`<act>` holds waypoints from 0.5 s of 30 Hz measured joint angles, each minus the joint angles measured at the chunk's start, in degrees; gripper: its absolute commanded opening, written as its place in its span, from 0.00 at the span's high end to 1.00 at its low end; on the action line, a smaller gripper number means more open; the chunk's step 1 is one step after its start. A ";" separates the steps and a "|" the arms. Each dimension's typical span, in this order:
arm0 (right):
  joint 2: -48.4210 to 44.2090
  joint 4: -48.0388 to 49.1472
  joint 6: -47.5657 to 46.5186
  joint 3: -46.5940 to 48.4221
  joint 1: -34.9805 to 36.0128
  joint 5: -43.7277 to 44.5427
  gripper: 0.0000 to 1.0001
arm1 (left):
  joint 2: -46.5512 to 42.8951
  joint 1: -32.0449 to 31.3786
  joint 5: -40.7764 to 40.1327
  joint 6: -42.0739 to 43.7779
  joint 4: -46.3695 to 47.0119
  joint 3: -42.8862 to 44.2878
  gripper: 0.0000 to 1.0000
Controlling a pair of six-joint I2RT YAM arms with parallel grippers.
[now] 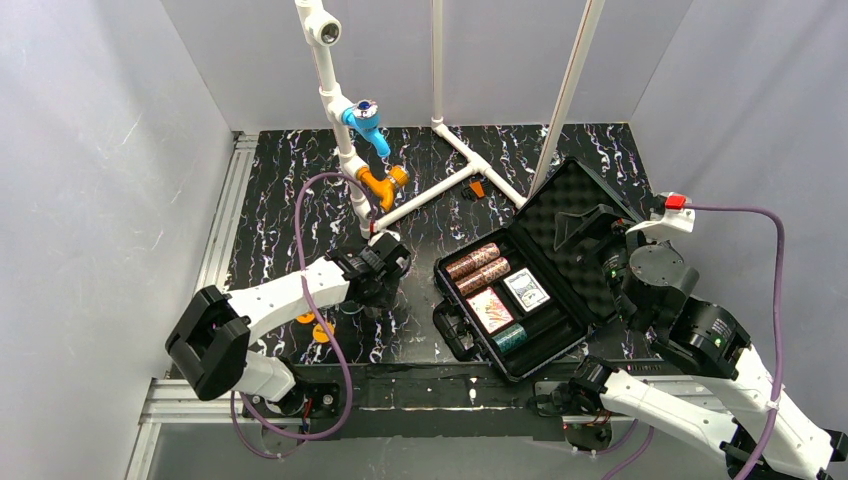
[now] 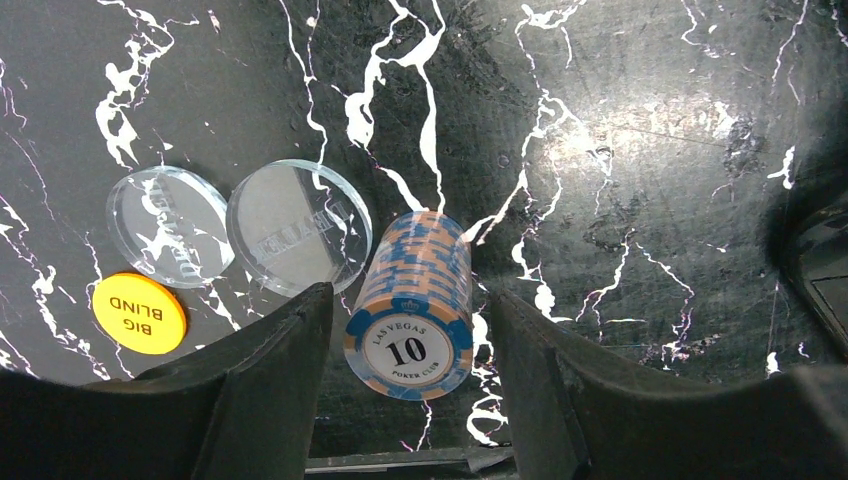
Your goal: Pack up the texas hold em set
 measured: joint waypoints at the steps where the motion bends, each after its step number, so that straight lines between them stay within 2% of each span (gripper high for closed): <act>1: 0.00 0.00 0.00 0.00 0.00 0.00 0.02 | 0.17 0.17 0.11 0.00 0.02 0.00 0.43; 8: 0.00 0.00 0.02 0.00 0.00 0.00 0.02 | 0.57 1.16 1.27 -0.02 0.02 -0.04 0.47; 15: 0.00 -0.02 0.00 0.00 0.00 0.00 0.02 | 0.90 1.73 2.78 -0.22 0.50 -0.61 0.68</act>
